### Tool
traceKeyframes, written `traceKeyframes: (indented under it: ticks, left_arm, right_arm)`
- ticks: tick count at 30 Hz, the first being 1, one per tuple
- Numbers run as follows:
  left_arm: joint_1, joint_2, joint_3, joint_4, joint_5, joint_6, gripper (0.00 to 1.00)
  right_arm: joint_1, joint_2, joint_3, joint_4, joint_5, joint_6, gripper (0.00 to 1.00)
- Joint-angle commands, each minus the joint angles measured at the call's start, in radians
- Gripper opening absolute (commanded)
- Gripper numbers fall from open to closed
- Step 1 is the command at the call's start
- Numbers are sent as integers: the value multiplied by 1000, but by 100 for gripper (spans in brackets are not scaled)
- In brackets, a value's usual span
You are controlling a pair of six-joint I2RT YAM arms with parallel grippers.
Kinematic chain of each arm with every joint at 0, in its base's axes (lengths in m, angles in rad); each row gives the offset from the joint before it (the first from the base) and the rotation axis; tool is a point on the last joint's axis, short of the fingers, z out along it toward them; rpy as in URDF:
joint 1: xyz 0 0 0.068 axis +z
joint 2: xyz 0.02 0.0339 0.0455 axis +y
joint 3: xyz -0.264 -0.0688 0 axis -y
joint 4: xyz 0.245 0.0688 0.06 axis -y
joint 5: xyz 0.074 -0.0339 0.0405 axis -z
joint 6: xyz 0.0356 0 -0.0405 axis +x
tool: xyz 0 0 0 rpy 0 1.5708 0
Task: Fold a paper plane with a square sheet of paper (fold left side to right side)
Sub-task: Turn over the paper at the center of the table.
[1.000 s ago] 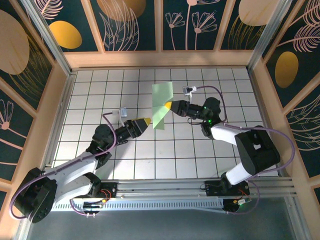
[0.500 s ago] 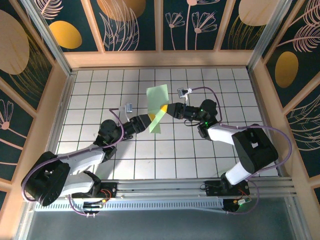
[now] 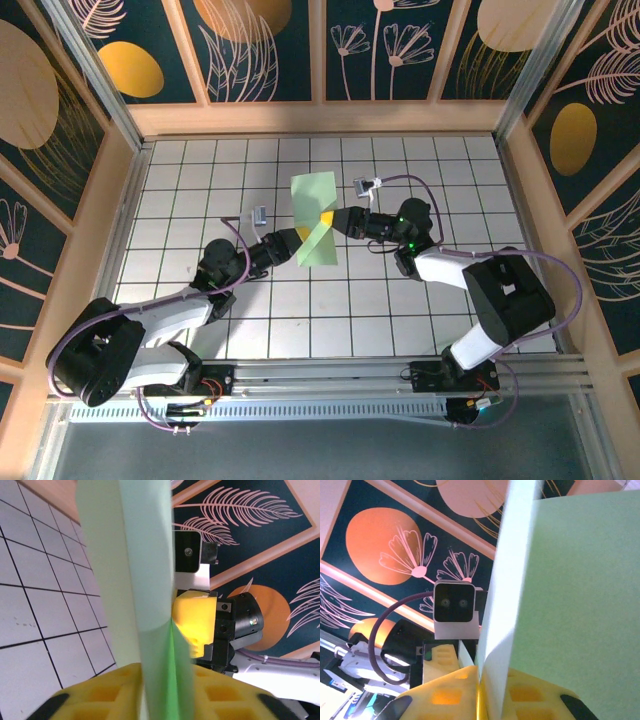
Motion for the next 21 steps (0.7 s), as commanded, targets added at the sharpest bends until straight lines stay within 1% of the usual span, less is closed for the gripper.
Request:
traceKeyframes:
  ticks: [1,6,7,12,15,16,21]
  left_arm:
    - [-5,-22,20,-8,-15,13,18]
    - [-5,-52,21,-76,-33,39,2]
    - [-6,-57,23,-96,-37,44,0]
    - [-5,-92,49,-217,-54,84,0]
    - [-6,-130,91,-378,-76,145,0]
    - [-5,-146,112,-455,-91,176,0]
    - [-5,-214,215,-790,-178,322,0]
  right_arm:
    - [5,-54,21,-86,36,-87,20]
    - [-4,-136,16,-277,118,-214,33]
    - [-7,-157,20,-338,143,-249,35]
    - [-29,-257,39,-622,308,-412,50]
    - [-51,-311,54,-759,424,-486,57]
    - [-55,-332,62,-810,473,-510,60]
    - [-62,-404,106,-1053,755,-605,76]
